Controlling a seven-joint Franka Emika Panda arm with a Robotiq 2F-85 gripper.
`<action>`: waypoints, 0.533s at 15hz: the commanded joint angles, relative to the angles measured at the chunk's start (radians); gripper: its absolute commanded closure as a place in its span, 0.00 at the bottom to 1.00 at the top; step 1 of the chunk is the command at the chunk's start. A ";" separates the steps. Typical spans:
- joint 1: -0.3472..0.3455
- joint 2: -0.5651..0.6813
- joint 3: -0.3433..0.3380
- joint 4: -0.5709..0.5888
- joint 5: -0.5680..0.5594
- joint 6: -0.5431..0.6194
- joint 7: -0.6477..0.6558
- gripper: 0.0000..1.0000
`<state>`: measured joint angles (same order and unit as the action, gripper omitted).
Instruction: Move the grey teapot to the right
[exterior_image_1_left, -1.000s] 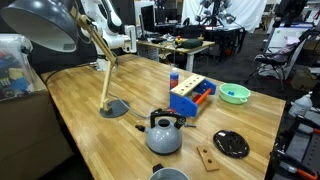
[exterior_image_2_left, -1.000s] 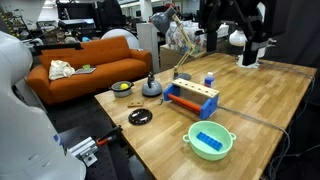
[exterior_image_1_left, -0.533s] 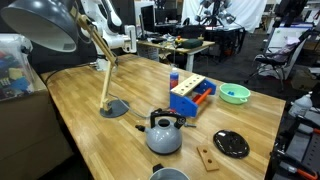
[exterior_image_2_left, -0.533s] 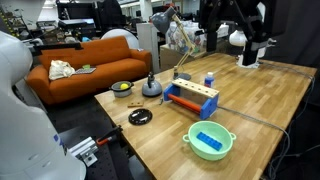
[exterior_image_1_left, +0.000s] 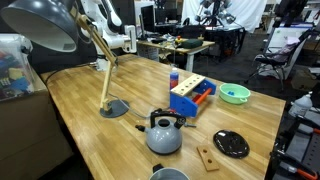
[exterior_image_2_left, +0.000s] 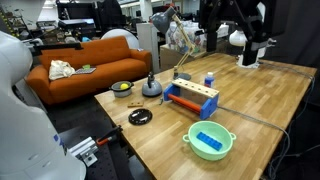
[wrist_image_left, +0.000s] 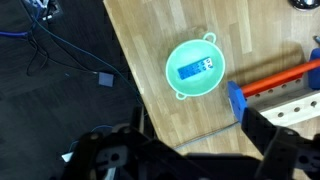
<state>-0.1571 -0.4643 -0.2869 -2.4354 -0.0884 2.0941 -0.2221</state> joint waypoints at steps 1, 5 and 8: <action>-0.015 0.002 0.013 0.002 0.008 -0.002 -0.006 0.00; 0.010 0.028 0.035 0.033 0.033 -0.006 0.013 0.00; 0.072 0.057 0.102 0.071 0.079 0.033 0.037 0.00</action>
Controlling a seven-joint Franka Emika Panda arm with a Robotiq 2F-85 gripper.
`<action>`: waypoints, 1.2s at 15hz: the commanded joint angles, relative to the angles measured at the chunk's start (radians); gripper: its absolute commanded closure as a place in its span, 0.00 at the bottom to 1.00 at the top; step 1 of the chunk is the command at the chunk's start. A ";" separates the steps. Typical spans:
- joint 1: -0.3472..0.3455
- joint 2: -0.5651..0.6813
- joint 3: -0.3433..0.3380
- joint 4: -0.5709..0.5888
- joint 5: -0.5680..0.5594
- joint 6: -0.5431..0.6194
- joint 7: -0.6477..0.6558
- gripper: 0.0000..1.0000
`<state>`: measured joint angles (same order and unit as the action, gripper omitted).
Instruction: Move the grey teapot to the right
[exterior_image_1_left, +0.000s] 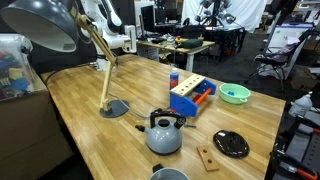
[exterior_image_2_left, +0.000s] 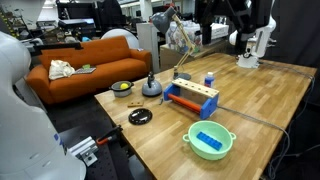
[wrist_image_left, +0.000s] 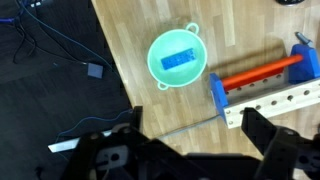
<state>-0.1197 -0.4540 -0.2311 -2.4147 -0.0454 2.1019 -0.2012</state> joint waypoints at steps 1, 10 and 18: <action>0.065 0.063 0.074 0.070 0.053 0.048 0.020 0.00; 0.157 0.175 0.204 0.139 0.052 0.170 0.049 0.00; 0.162 0.167 0.216 0.139 0.035 0.176 0.046 0.00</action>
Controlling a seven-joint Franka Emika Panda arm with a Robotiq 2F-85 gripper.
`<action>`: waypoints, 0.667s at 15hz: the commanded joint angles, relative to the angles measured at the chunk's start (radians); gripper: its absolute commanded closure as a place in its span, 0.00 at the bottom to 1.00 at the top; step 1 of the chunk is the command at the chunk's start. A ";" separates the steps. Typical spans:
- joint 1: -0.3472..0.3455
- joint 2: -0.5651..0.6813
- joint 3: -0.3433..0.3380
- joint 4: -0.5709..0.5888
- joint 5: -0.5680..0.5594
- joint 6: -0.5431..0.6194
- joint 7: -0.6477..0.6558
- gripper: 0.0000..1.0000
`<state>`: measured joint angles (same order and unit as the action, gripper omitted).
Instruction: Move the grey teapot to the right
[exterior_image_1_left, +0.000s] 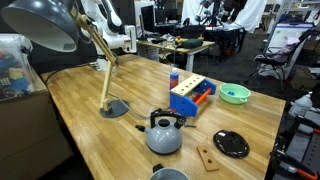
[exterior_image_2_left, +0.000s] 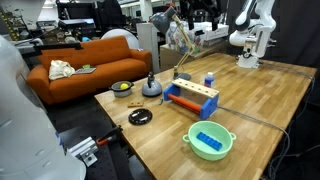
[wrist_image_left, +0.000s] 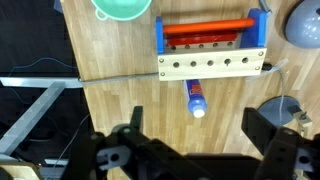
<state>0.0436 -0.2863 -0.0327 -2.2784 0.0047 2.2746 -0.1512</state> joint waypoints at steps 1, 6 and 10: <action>0.010 -0.007 0.031 -0.006 -0.026 0.010 -0.017 0.00; 0.094 -0.017 0.108 -0.031 -0.070 0.004 -0.120 0.00; 0.174 -0.015 0.138 -0.020 -0.043 -0.004 -0.257 0.00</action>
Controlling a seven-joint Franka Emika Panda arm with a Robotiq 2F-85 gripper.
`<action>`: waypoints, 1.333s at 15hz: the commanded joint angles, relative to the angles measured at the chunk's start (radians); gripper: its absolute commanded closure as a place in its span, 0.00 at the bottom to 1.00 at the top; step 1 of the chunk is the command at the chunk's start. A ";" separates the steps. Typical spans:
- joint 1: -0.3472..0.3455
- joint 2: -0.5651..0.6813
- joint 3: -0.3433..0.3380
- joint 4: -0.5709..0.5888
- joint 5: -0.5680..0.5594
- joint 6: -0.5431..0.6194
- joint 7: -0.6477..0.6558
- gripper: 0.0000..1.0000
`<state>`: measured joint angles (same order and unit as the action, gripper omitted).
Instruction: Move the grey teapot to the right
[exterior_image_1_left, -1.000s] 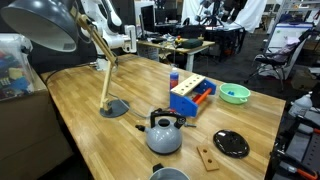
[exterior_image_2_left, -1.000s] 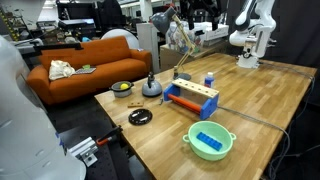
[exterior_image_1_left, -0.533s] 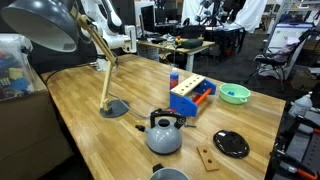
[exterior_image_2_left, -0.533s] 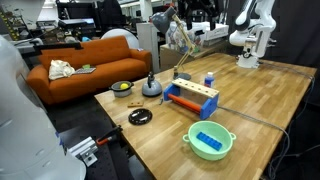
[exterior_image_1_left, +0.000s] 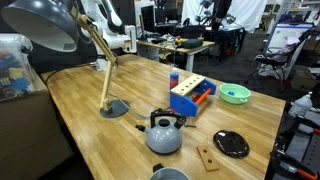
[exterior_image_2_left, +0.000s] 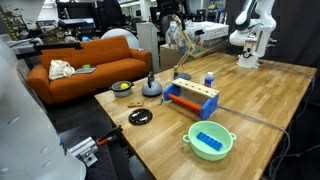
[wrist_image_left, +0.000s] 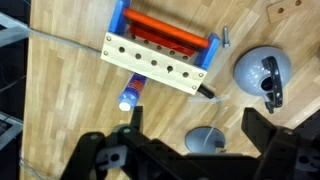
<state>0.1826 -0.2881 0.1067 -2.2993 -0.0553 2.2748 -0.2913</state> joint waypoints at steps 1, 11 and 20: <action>0.053 -0.013 -0.002 0.003 0.034 -0.004 -0.151 0.00; 0.064 -0.005 0.008 0.007 0.038 0.001 -0.154 0.00; 0.152 0.166 0.140 0.085 -0.026 0.019 -0.190 0.00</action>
<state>0.3304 -0.1913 0.2244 -2.2669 -0.0452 2.2939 -0.4535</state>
